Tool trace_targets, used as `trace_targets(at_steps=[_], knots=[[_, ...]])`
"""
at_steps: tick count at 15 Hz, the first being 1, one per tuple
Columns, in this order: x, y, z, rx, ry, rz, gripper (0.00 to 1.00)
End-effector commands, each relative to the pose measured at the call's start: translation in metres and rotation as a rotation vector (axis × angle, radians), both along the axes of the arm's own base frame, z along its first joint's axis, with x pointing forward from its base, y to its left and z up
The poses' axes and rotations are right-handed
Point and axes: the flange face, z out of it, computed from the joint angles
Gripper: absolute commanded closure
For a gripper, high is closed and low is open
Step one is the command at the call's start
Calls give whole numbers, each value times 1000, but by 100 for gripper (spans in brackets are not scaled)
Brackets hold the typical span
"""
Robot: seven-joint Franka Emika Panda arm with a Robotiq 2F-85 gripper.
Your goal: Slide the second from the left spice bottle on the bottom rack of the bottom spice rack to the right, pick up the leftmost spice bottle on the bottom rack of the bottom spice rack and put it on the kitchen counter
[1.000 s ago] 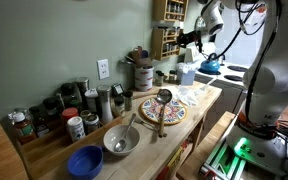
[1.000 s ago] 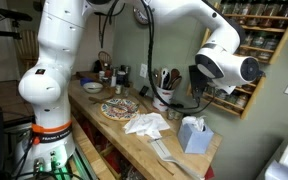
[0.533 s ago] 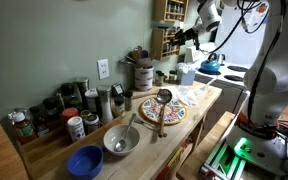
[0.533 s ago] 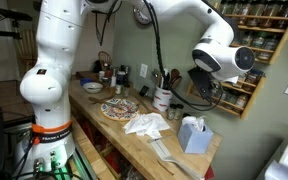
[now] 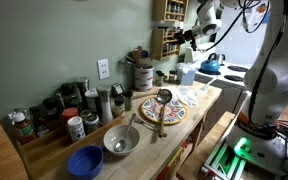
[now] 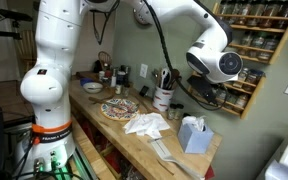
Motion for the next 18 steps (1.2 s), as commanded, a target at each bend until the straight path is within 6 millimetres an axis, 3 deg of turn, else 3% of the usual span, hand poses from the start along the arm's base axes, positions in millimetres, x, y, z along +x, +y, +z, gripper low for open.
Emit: trace_targets(at_steps=[1,10,18], knots=[[0,-1,1,-1,-1,-1,0],[-6,-6,-25,-158,-50,205,0],[14,-2,-40,-230,-181,240,0]])
